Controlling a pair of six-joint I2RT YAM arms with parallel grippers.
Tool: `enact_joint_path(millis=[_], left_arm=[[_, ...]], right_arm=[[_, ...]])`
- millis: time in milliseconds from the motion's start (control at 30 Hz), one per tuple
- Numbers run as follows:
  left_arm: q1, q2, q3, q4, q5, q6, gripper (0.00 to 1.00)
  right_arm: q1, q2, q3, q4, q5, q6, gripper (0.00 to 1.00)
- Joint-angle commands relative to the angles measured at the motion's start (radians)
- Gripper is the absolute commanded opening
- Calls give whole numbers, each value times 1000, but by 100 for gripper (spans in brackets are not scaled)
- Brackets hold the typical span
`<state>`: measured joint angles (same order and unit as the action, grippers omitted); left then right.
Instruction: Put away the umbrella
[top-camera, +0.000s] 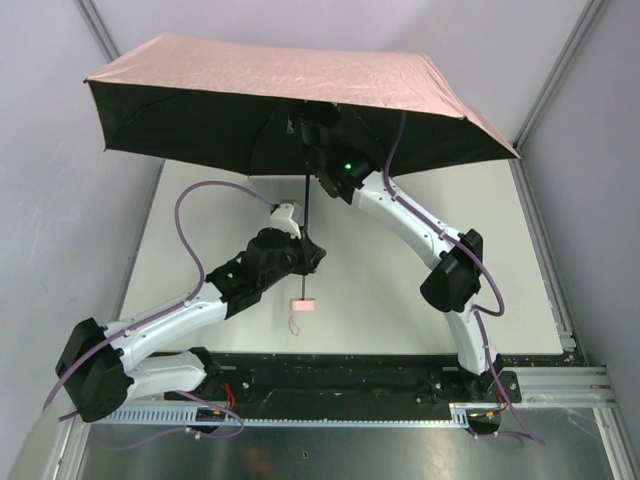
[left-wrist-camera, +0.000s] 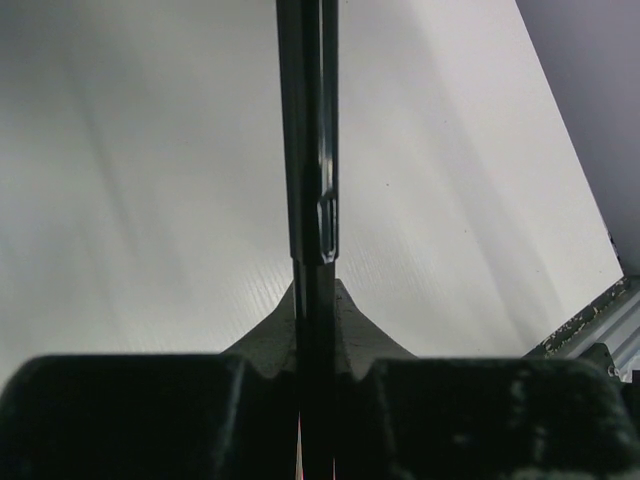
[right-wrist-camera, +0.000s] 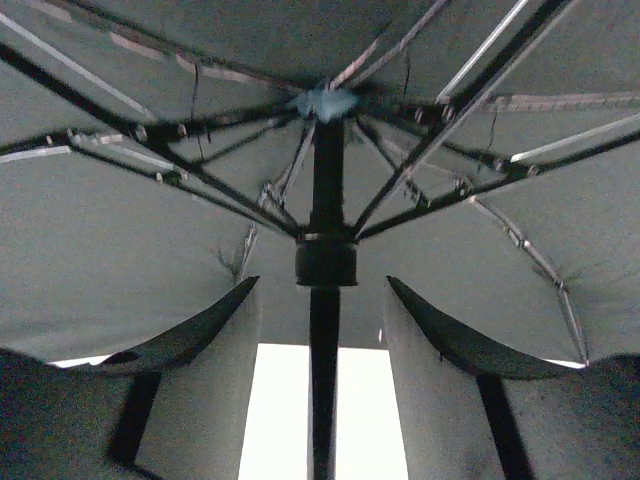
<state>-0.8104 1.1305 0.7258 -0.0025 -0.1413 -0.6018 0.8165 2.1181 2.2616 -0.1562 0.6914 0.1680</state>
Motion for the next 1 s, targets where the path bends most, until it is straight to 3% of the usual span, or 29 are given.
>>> enact_joint_path(millis=[0,133,233,300,433,500,600,700,967], left_arm=[[-8,-56,-8,57,-46,23,0],[-8,-58,-22,55,-38,11,0],[-8,-61,-29,57,-34,0,0],[-8,-62,-26,58,-37,0,0],[-7,-59,-4,58,-63,20,0],[-2,-37,23,56,-87,33,0],[35,21,73,52,-64,27,0],[64,77,131,52,-37,34,0],[78,82,220,48,19,67,0]], right_arm=[[7,39,121,129,61,-120,55],[9,101,215,131,66,-175,46],[4,114,226,123,60,-198,10],[-7,109,217,80,33,-182,2],[-25,58,171,-57,-74,-81,0],[-25,-26,39,-93,-164,-15,0],[-33,-233,-274,-16,-315,127,0],[-32,-373,-481,23,-391,213,0],[13,-524,-801,112,-516,362,0]])
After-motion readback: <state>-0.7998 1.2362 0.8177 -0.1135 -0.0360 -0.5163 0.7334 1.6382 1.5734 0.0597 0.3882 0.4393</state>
